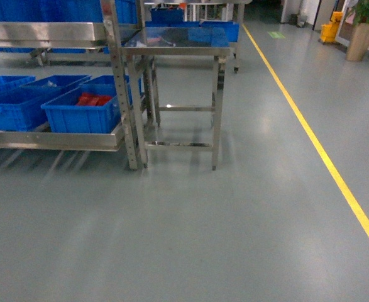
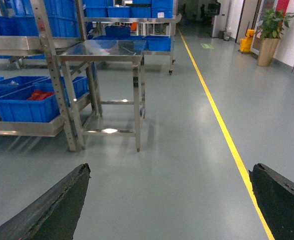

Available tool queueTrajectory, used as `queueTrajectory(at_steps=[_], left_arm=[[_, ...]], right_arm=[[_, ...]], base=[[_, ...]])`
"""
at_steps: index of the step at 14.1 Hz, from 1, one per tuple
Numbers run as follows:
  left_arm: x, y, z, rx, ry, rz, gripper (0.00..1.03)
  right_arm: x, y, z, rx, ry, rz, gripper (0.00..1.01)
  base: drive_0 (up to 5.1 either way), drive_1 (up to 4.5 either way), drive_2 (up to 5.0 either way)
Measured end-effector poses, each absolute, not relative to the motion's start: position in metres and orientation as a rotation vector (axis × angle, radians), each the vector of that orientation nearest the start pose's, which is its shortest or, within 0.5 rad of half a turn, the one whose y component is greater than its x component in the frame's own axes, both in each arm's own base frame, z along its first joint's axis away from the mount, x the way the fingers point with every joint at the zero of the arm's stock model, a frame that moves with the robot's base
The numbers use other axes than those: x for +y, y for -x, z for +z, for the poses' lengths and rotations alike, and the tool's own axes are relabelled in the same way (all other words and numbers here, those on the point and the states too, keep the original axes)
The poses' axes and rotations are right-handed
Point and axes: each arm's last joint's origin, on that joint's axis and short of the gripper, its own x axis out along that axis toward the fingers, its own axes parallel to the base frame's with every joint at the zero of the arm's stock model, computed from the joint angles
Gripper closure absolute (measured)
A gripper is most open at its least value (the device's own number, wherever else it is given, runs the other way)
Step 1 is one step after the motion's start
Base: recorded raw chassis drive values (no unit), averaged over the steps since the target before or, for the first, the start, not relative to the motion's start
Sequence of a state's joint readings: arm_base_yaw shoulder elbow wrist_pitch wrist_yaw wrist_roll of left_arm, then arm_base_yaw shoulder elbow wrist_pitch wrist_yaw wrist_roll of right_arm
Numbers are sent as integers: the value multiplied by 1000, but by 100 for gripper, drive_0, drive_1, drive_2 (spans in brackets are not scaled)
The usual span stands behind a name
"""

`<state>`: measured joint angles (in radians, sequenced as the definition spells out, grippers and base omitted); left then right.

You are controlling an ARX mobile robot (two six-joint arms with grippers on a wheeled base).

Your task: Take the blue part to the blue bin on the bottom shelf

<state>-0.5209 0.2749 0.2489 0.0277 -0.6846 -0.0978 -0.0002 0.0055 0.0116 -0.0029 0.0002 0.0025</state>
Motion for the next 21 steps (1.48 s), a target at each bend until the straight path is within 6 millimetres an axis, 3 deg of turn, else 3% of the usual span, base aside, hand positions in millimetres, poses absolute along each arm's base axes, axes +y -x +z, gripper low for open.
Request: queueTrajectory(at_steps=[21], left_arm=[[-35, -98, 229, -11, 100, 163, 59]], right_arm=[[0, -97, 167, -1, -2, 0, 3]], base=[[-1, 403, -404]])
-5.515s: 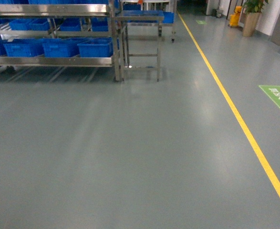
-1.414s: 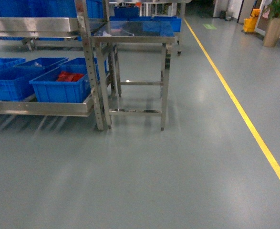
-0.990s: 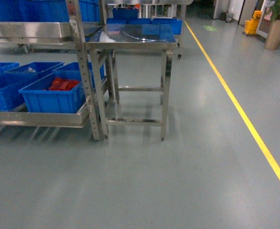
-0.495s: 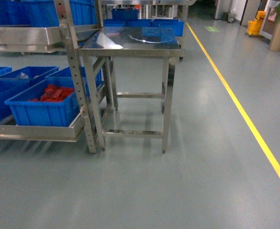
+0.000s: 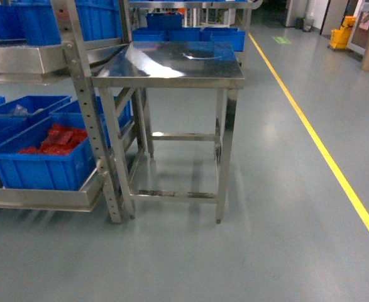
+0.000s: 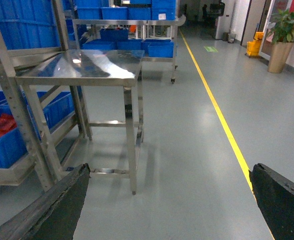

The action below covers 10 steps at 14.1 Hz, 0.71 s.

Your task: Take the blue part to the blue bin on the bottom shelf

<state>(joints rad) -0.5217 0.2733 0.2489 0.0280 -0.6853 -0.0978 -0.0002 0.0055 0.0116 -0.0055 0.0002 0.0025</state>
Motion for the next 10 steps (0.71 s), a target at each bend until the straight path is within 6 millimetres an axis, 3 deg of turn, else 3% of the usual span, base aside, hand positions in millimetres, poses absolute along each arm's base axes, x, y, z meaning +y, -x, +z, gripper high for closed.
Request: queueTrajectory(at_steps=[10], left_arm=[[-35, -98, 229, -6, 96, 162, 59]], right_arm=[[0, -97, 167, -1, -2, 0, 3]], base=[[-3, 400, -406]])
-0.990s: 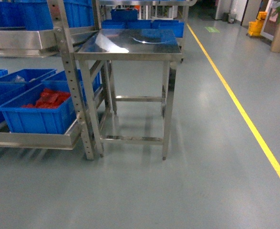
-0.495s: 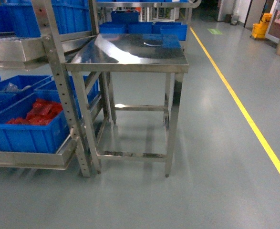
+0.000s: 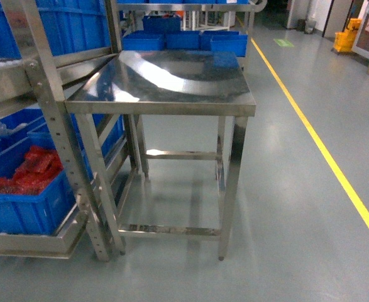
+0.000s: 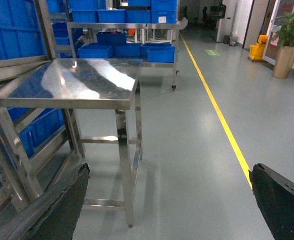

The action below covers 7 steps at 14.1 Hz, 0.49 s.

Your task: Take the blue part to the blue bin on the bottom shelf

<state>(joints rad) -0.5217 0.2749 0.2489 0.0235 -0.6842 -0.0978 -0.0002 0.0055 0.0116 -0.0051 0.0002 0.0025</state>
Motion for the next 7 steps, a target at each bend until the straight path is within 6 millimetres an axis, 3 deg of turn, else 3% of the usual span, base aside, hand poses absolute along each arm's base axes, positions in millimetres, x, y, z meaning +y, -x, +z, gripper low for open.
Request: queueTrajectory(at_steps=[7], left_arm=[[-35, -98, 229, -7, 97, 162, 59]], right_arm=[[0, -97, 166, 0, -2, 0, 3]], base=[[5, 408, -398]])
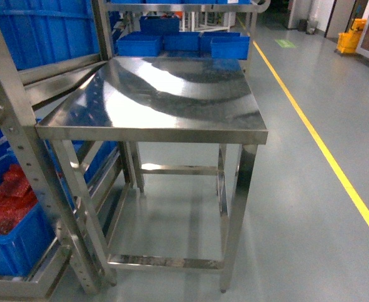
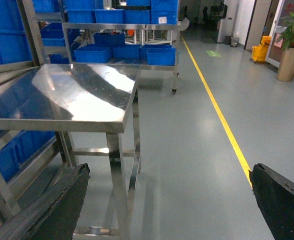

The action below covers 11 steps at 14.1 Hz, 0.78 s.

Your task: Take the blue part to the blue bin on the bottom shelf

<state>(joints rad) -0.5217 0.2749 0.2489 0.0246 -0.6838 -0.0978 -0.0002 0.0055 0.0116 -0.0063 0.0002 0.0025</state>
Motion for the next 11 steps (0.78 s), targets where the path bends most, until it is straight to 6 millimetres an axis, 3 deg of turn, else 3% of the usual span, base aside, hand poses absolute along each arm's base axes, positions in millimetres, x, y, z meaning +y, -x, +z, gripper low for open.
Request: queueTrajectory(at_steps=[11], left_arm=[[-35, -98, 229, -8, 98, 162, 60]], right_arm=[[0, -97, 167, -1, -2, -1, 3]], base=[[6, 409, -397]])
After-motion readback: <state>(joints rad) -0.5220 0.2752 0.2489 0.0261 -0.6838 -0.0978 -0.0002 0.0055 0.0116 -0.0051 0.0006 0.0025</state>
